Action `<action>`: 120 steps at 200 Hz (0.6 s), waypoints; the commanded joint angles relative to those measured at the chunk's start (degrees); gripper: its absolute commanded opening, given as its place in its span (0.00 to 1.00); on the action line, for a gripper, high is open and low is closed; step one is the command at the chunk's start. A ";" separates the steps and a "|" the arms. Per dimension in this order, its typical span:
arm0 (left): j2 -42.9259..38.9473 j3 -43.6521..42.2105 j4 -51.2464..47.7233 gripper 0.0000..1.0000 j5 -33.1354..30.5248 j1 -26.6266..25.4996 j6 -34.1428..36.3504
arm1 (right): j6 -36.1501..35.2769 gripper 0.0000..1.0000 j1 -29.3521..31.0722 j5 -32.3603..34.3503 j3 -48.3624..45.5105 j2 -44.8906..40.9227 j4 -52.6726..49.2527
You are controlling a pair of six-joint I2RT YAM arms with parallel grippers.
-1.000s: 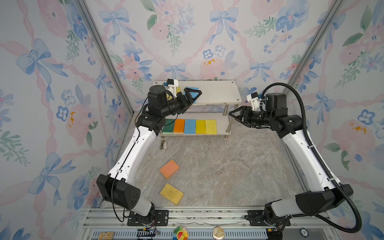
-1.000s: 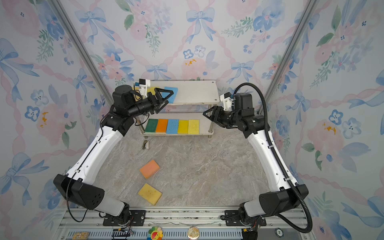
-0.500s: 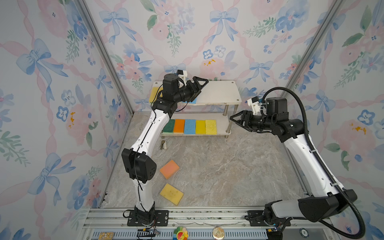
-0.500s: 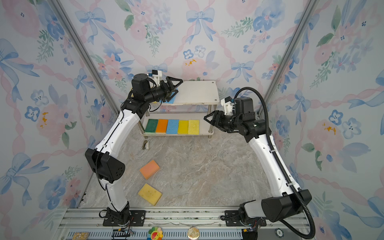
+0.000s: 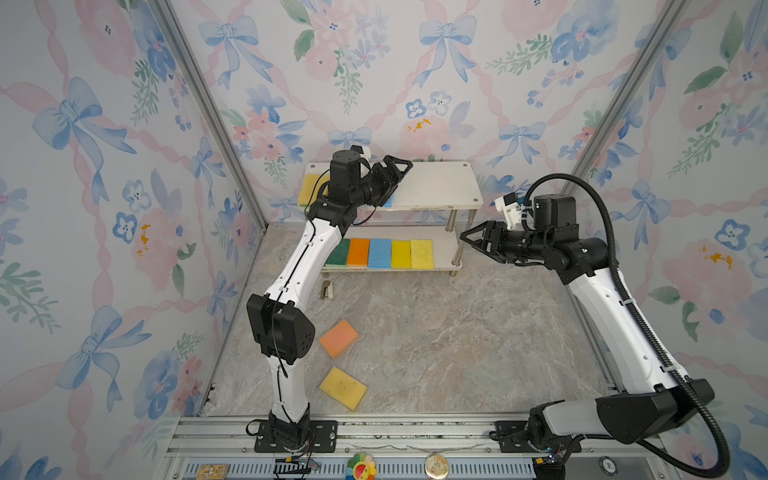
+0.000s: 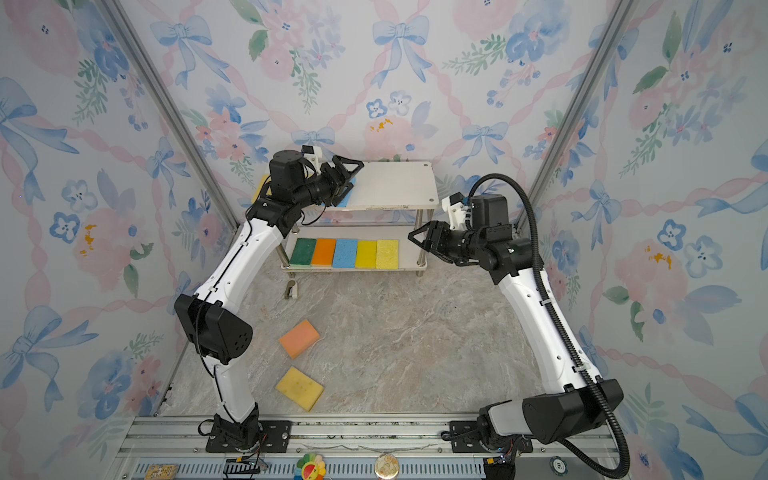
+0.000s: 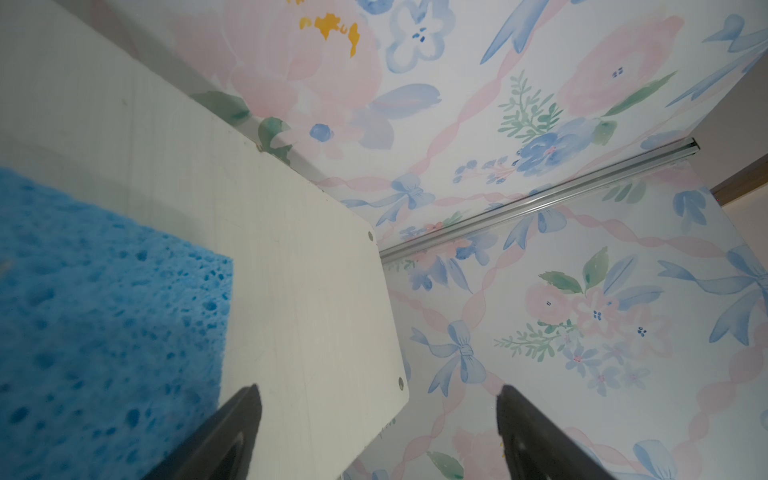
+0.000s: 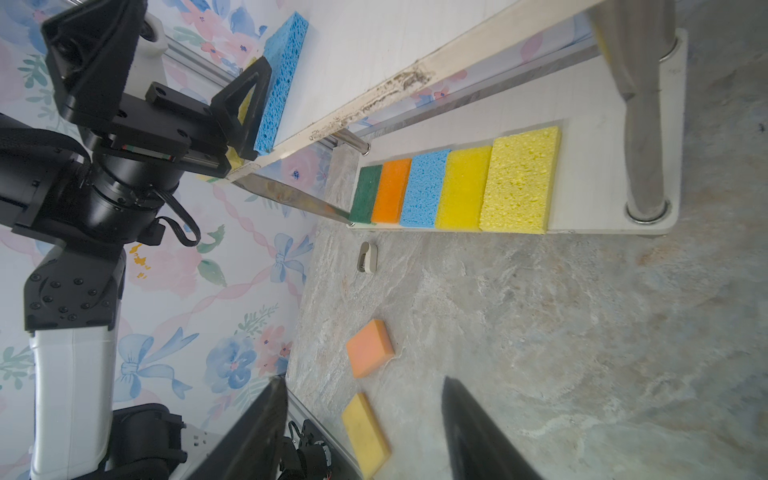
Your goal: Place and organize the cleaning sponges onto the shelf
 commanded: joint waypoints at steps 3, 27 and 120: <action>-2.09 -1.82 -0.31 0.90 -3.52 1.02 -0.04 | -0.85 0.62 -0.49 -1.64 -0.29 0.70 0.06; -2.11 -1.21 -0.26 0.90 -4.35 0.79 -0.11 | -0.54 0.62 -0.51 -2.06 -0.13 1.16 0.77; 7.16 14.24 -0.18 0.49 -0.93 -5.33 -2.28 | -0.80 0.62 -0.50 -2.78 -0.74 1.79 1.05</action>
